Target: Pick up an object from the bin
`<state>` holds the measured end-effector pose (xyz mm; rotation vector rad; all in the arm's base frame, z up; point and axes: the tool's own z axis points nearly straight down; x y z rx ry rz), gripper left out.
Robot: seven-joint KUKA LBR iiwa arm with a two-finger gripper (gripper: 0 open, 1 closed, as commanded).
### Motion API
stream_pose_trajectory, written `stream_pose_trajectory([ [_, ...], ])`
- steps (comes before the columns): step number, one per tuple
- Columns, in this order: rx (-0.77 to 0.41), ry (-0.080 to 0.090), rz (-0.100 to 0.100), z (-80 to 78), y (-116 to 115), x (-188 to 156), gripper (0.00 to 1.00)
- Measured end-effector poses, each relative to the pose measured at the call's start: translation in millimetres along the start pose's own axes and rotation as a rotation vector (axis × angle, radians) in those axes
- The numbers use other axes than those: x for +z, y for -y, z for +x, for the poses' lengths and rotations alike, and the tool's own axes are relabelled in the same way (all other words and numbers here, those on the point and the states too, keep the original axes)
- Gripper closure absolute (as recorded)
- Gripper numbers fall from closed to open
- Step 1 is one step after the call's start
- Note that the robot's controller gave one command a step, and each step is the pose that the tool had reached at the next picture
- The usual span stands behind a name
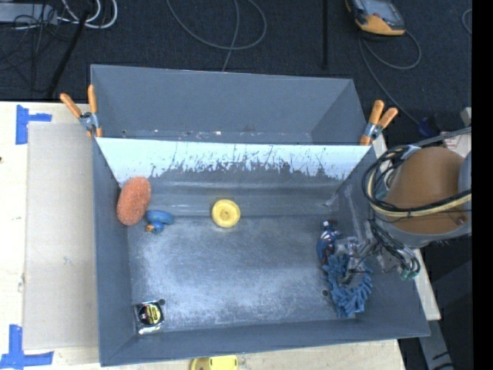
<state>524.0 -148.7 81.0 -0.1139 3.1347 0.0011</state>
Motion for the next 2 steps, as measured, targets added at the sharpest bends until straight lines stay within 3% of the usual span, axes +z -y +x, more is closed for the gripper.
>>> stream_pose_trajectory([
  [1,0.004,-0.012,-0.003,27.7,-11,-52,1.0],
  [2,-0.092,-0.004,0.0,-4.6,-20,-163,1.0],
])
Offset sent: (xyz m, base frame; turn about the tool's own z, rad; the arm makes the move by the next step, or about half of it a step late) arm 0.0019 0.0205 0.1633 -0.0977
